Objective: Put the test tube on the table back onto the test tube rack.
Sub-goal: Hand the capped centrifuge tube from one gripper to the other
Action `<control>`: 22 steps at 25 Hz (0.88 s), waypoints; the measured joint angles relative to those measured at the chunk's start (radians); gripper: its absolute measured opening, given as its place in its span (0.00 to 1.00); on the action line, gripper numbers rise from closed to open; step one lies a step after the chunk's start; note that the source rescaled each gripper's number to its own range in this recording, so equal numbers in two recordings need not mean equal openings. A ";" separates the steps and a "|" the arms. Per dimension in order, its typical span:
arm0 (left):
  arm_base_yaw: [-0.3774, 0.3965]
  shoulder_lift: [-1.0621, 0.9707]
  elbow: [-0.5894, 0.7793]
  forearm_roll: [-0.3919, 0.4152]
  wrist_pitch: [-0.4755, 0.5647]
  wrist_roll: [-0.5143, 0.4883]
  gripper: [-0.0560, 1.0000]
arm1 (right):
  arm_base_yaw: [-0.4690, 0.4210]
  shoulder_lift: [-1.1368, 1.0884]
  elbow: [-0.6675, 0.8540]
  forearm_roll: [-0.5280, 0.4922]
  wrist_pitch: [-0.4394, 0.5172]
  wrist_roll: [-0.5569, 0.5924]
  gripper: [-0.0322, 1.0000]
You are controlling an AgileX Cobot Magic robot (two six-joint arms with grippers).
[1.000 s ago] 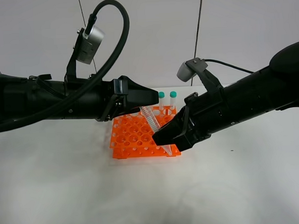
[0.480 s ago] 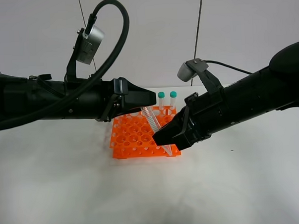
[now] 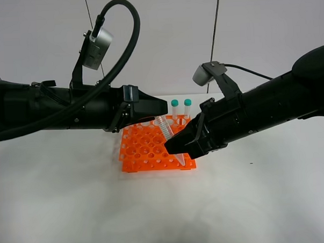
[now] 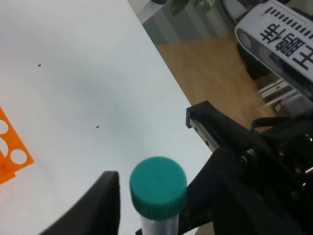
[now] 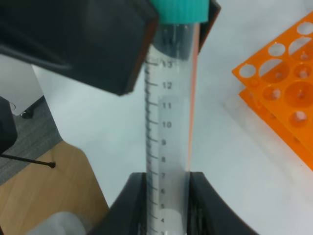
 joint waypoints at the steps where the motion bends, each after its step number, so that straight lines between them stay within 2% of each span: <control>1: 0.000 0.000 0.000 0.000 0.000 -0.001 0.45 | 0.000 0.000 0.000 0.000 0.000 0.000 0.06; 11: 0.000 0.000 0.000 0.000 -0.001 -0.001 0.43 | 0.000 0.000 0.000 0.000 0.014 -0.022 0.06; 12: 0.000 0.000 0.000 0.000 -0.001 -0.001 0.39 | 0.000 0.000 0.000 0.000 0.012 -0.022 0.06; 13: 0.000 0.000 0.000 0.000 -0.001 -0.001 0.32 | 0.000 0.000 0.000 0.000 0.012 -0.022 0.06; 14: 0.000 0.000 0.000 0.000 -0.002 -0.001 0.22 | 0.000 0.000 0.000 0.000 0.010 -0.022 0.06; 15: 0.000 0.000 0.000 0.001 -0.005 -0.001 0.08 | 0.000 0.000 0.000 0.000 0.009 -0.023 0.06; 16: 0.000 0.000 0.000 0.001 -0.006 -0.002 0.05 | 0.000 0.000 0.000 0.000 0.007 -0.023 0.06; 22: 0.000 0.000 0.000 0.000 -0.009 -0.002 0.05 | 0.000 0.000 0.000 0.000 0.001 -0.026 0.06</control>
